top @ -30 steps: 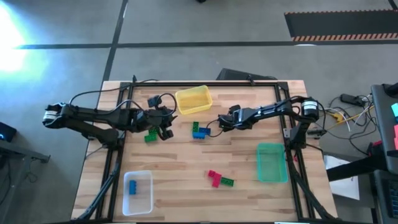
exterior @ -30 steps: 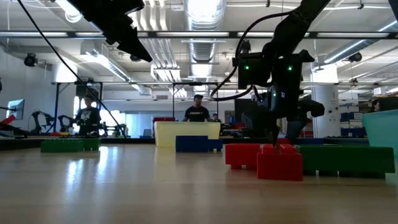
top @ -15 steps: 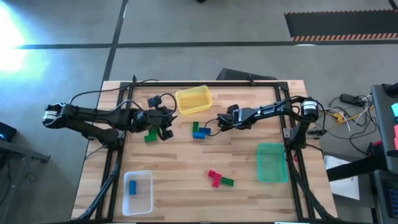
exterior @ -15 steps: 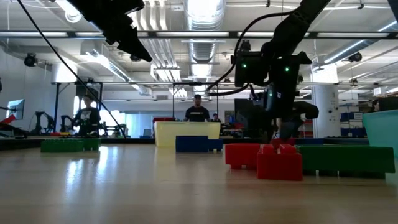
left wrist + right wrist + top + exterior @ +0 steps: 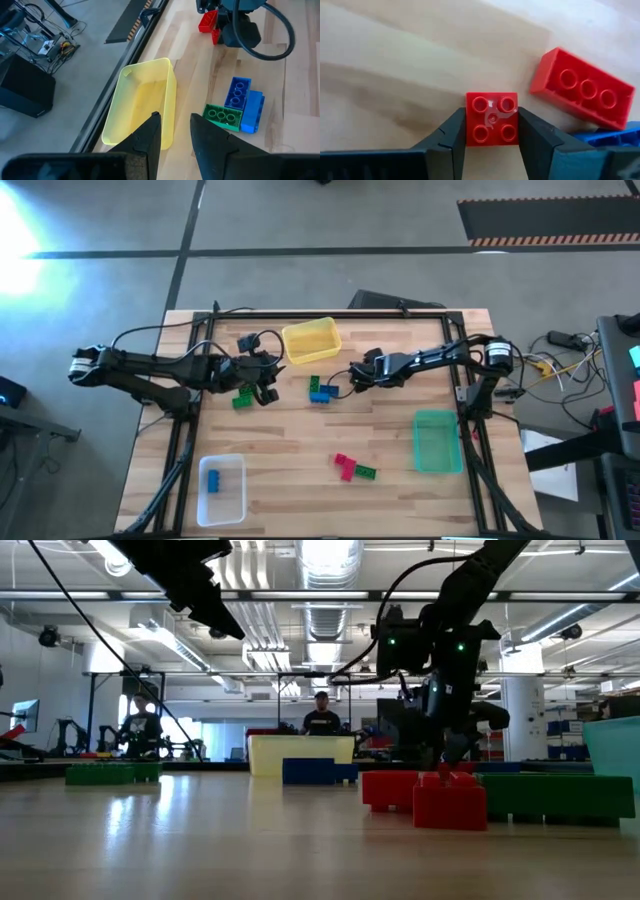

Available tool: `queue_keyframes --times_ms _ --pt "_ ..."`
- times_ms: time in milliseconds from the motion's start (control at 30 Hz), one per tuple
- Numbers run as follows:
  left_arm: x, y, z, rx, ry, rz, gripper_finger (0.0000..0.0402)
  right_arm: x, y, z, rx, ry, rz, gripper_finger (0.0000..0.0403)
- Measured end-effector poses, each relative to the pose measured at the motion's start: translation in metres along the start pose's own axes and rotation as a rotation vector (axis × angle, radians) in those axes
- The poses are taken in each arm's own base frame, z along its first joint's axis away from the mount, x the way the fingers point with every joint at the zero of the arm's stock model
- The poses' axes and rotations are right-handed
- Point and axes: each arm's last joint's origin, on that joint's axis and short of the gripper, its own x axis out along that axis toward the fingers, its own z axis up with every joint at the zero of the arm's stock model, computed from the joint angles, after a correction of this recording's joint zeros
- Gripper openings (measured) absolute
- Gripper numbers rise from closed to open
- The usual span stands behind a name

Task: Sort & place blocks by color
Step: Put the red game piece into the green bin

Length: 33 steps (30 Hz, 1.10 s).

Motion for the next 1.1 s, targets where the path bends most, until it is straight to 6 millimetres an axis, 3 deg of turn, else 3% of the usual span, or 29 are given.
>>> queue_keyframes --times_ms 233,533,667,867,1100 --pt "0.0 0.0 0.0 -0.002 0.0 0.0 0.0088 -0.031 0.001 0.01 -0.055 -0.037 0.071 0.0132" --pt "0.0 0.0 0.001 -0.005 -0.005 0.0 0.0088 -0.109 0.008 -0.005 -0.169 -0.013 0.3 0.0135" --pt "0.0 0.0 0.001 -0.007 -0.007 0.0 0.0088 -0.143 0.004 -0.021 -0.153 0.035 0.374 0.0135" --pt "0.0 0.0 0.002 -0.017 -0.02 0.001 0.0088 -0.174 -0.009 -0.06 -0.142 0.267 0.406 0.0136" --pt "0.0 0.0 0.003 -0.016 -0.024 0.002 0.0088 -0.195 -0.042 -0.103 -0.142 0.598 0.209 0.0136"
